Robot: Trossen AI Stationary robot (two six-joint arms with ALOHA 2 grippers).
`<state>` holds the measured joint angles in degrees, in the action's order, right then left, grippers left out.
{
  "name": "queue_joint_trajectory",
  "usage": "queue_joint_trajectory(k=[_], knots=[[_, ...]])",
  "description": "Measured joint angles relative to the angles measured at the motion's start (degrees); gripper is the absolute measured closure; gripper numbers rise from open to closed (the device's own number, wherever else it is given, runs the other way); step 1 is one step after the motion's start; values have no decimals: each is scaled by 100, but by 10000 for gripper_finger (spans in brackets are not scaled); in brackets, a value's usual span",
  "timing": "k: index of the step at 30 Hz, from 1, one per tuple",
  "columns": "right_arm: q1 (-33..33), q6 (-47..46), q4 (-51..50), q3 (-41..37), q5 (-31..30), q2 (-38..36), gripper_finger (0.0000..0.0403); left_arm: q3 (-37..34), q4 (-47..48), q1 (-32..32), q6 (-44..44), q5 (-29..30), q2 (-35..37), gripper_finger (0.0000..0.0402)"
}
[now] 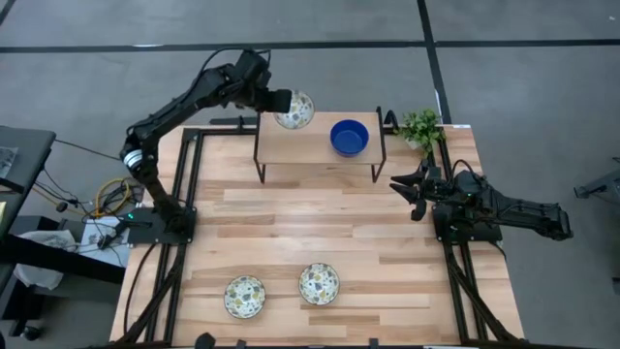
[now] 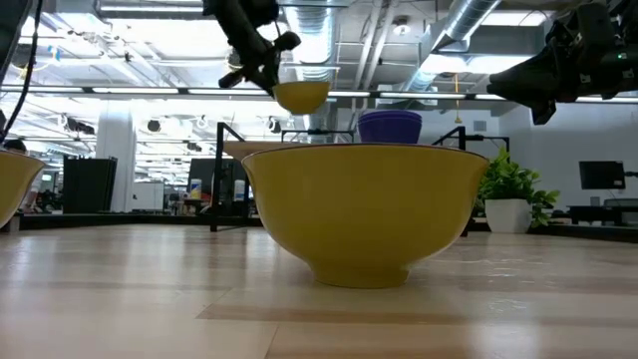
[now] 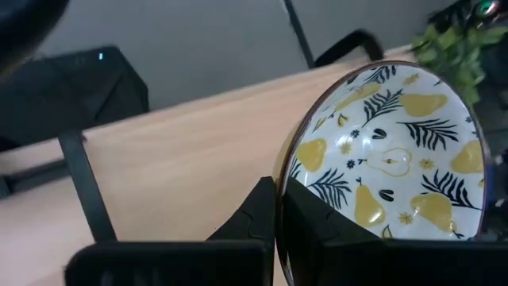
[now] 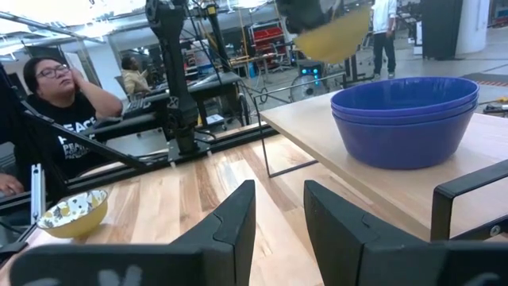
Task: Pick & Place Mini bowls
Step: Put the top right white patterned bowl on the shelf
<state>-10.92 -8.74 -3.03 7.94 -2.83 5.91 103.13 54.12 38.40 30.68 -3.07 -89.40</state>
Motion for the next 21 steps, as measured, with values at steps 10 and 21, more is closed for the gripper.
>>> queue_joint_trajectory(k=[10, 21], knots=[[0, -14, -1, 0, 1, 0, 305, 2, 266, -38, -28, -45, -396, 393], [0, -21, -1, 0, 4, 0, 305, 0, 505, -101, -296, -294, -575, 393]])
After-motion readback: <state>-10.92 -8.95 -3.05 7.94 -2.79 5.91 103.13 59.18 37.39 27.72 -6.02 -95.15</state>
